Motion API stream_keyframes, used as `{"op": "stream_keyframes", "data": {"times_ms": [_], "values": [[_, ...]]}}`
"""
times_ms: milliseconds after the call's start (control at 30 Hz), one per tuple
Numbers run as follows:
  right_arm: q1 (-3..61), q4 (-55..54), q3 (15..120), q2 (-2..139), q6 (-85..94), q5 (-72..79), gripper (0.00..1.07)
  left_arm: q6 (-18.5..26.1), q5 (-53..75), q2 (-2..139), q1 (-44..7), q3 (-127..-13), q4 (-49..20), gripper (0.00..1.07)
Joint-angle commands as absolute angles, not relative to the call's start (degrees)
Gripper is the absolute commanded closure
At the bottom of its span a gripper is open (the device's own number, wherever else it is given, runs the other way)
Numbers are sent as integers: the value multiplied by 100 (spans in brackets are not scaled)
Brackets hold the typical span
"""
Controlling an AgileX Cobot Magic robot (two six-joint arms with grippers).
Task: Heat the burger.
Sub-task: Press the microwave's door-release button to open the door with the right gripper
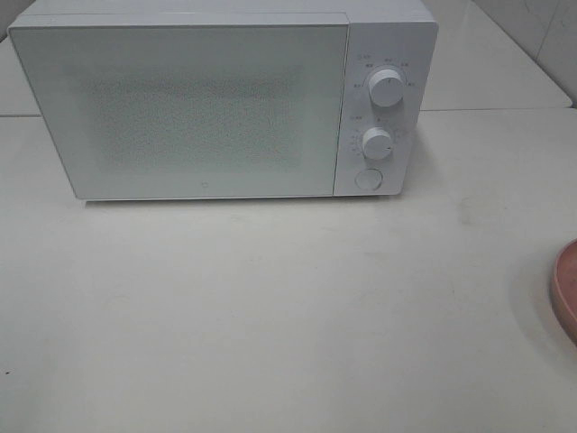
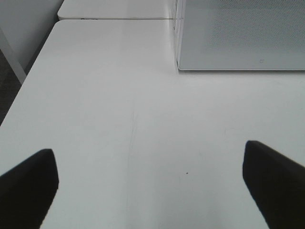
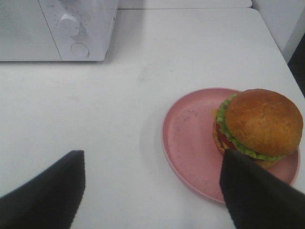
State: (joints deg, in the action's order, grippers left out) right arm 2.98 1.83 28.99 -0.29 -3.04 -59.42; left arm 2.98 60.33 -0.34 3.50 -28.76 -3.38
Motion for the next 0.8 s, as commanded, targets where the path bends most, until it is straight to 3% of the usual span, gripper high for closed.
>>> {"op": "stream_keyframes", "data": {"times_ms": [33, 500, 800], "values": [[309, 189, 2905, -178, -258, -5942, 31, 298, 5947, -178, 338, -2853, -372, 6], [309, 120, 2934, -23, -286, -5901, 32, 298, 5947, -178, 338, -2853, -372, 6], [309, 0, 3037, 1203, -286, -5128, 32, 298, 5947, -178, 338, -2853, -372, 6]]}}
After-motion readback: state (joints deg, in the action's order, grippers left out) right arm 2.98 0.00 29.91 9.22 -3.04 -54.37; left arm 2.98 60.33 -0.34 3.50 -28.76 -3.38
